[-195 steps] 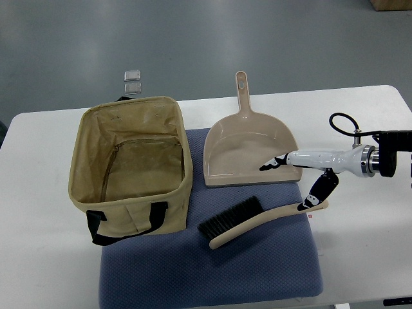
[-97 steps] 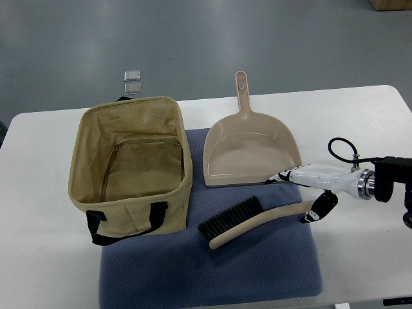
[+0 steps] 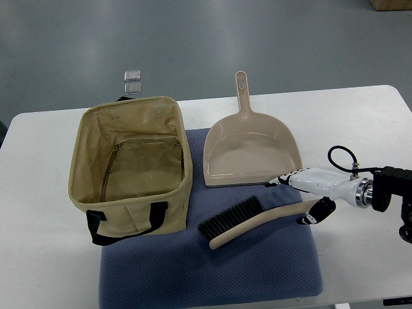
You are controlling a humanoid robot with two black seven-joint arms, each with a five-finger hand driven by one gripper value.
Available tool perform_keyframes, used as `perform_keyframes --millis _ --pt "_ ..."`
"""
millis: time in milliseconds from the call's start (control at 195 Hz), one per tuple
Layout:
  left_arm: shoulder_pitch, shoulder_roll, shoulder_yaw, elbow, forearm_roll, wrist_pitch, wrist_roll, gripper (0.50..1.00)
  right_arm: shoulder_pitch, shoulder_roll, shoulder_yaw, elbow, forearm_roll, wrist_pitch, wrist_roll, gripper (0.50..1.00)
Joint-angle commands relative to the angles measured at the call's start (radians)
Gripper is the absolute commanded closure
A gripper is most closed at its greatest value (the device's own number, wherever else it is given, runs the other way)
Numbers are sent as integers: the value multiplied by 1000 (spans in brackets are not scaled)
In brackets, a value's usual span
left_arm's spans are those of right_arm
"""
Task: Put pink broom in yellow bag with right hand
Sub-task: 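Close the right hand around the beige brush handle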
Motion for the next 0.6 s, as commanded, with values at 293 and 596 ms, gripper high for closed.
perform_keyframes --millis 293,596 --pt "0 0 0 0 1 0 0 500 -2 8 0 3 -8 19 -4 871" --pt "0 0 0 0 0 0 0 500 -2 19 0 17 -9 39 -3 848"
